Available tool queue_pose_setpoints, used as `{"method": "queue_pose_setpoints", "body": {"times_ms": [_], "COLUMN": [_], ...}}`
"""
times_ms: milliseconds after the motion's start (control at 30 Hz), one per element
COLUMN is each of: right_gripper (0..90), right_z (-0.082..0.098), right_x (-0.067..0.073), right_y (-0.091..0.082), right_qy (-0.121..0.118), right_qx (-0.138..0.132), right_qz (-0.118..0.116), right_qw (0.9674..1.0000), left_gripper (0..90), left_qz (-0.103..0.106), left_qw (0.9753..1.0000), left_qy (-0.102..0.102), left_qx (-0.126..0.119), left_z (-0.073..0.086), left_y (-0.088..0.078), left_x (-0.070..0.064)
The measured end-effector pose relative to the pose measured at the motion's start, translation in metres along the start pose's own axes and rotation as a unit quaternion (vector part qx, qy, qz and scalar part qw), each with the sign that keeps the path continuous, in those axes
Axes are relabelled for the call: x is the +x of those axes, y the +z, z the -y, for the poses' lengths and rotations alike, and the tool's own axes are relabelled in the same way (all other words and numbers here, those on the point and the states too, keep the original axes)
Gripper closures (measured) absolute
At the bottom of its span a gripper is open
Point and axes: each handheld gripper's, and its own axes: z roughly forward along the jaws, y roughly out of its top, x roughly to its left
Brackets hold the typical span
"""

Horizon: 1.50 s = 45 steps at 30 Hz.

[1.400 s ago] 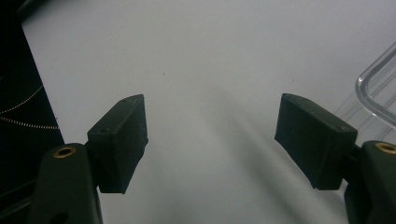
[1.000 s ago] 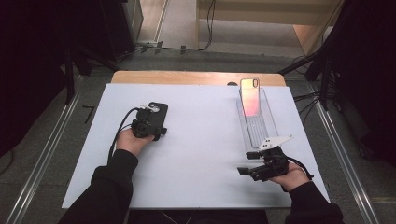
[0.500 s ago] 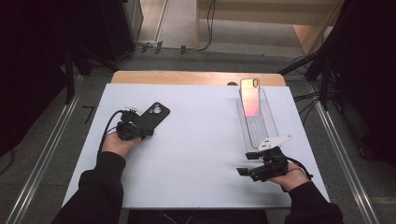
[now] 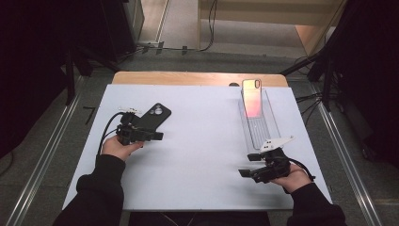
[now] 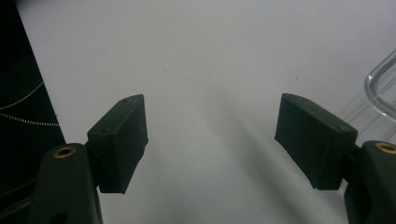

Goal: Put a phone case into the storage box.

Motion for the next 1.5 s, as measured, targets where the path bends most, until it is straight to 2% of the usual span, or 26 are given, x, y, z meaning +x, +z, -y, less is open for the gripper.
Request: {"method": "queue_pose_setpoints", "body": {"times_ms": [33, 167, 267, 333, 500, 633, 733, 933, 1100, 1200, 1233, 1333, 1433, 1500], "right_gripper": [23.2, 23.2, 23.2, 23.2, 23.2, 23.2, 23.2, 23.2, 23.2, 23.2, 23.2, 23.2, 23.2, 23.2], "right_z": [0.0, 0.0, 0.0, 0.0, 0.0, 0.0, 0.0, 0.0, 0.0, 0.001, 0.001, 0.001, 0.0, 0.0], "right_x": [0.0, -0.001, -0.001, -0.001, -0.001, -0.001, -0.001, -0.002, -0.003, -0.004, -0.004, -0.004, -0.003, -0.003], "right_y": [0.0, 0.0, 0.0, 0.0, 0.001, 0.0, 0.0, 0.0, 0.001, 0.001, 0.001, 0.001, 0.002, 0.002], "right_qy": [0.0, 0.0, 0.001, 0.001, 0.002, 0.001, 0.003, 0.001, 0.004, 0.006, 0.006, 0.005, 0.005, 0.003], "right_qx": [0.0, 0.001, 0.001, 0.002, 0.003, 0.002, -0.002, 0.0, 0.004, 0.005, 0.005, 0.005, 0.006, 0.005], "right_qz": [0.0, 0.0, -0.001, 0.0, 0.001, 0.004, 0.006, 0.008, 0.011, 0.013, 0.012, 0.012, 0.01, 0.009], "right_qw": [1.0, 1.0, 1.0, 1.0, 1.0, 1.0, 1.0, 1.0, 0.9999, 0.9999, 0.9999, 0.9999, 0.9999, 0.9999], "left_gripper": [37.8, 36.0, 34.6, 32.0, 32.0, 32.1, 32.5, 32.4, 32.5, 32.5, 32.6, 33.9, 33.8, 33.8], "left_qz": [0.007, 0.013, 0.017, 0.015, 0.011, 0.016, 0.023, 0.022, 0.021, 0.02, 0.019, 0.005, 0.004, 0.002], "left_qw": [1.0, 0.9998, 0.9995, 0.9994, 0.9987, 0.9986, 0.9982, 0.9978, 0.9972, 0.9982, 0.998, 0.9973, 0.9971, 0.9975], "left_qy": [-0.003, 0.017, 0.024, 0.031, 0.05, 0.05, 0.056, 0.062, 0.068, 0.043, 0.041, 0.056, 0.051, 0.051], "left_qx": [-0.001, -0.006, -0.006, -0.005, -0.001, 0.007, 0.003, -0.005, -0.024, -0.039, -0.044, -0.047, -0.056, -0.05], "left_z": [0.001, 0.007, 0.011, 0.013, 0.02, 0.029, 0.036, 0.05, 0.059, 0.063, 0.063, 0.063, 0.06, 0.056], "left_y": [-0.001, -0.006, -0.01, -0.013, -0.018, -0.02, -0.021, -0.024, -0.028, -0.029, -0.03, -0.031, -0.032, -0.033], "left_x": [-0.004, -0.015, -0.022, -0.027, -0.039, -0.046, -0.052, -0.057, -0.061, -0.06, -0.059, -0.059, -0.056, -0.054]}}
